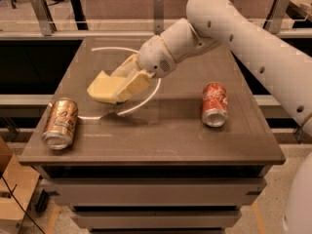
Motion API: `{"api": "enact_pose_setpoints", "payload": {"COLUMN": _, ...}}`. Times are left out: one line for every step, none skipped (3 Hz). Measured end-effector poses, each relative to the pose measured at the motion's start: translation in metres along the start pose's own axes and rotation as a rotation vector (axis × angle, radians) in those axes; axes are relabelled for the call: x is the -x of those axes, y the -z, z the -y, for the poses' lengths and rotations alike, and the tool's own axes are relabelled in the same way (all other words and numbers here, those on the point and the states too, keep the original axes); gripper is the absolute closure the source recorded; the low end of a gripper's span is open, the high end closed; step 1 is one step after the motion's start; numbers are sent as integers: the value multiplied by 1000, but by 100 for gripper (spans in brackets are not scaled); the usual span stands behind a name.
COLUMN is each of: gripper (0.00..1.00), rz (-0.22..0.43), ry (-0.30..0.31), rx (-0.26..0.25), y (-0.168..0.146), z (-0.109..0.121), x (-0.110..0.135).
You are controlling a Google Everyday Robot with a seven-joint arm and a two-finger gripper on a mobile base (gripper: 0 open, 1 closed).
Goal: Move sponge near orange can
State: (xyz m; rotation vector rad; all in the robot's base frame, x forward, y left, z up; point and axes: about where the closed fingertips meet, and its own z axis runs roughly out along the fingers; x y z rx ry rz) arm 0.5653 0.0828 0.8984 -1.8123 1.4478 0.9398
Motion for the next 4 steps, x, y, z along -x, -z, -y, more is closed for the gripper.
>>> {"api": "enact_pose_setpoints", "payload": {"gripper": 46, "rz": 16, "ry": -3, "rx": 64, "y": -21, "z": -19, "x": 0}}
{"api": "enact_pose_setpoints", "payload": {"gripper": 23, "rz": 26, "ry": -1, "rx": 102, "y": -32, "z": -31, "x": -1}}
{"api": "enact_pose_setpoints", "payload": {"gripper": 0, "rz": 26, "ry": 1, "rx": 105, "y": -35, "z": -31, "x": 1}}
{"api": "enact_pose_setpoints", "payload": {"gripper": 0, "rz": 26, "ry": 1, "rx": 106, "y": -35, "z": -31, "x": 1}}
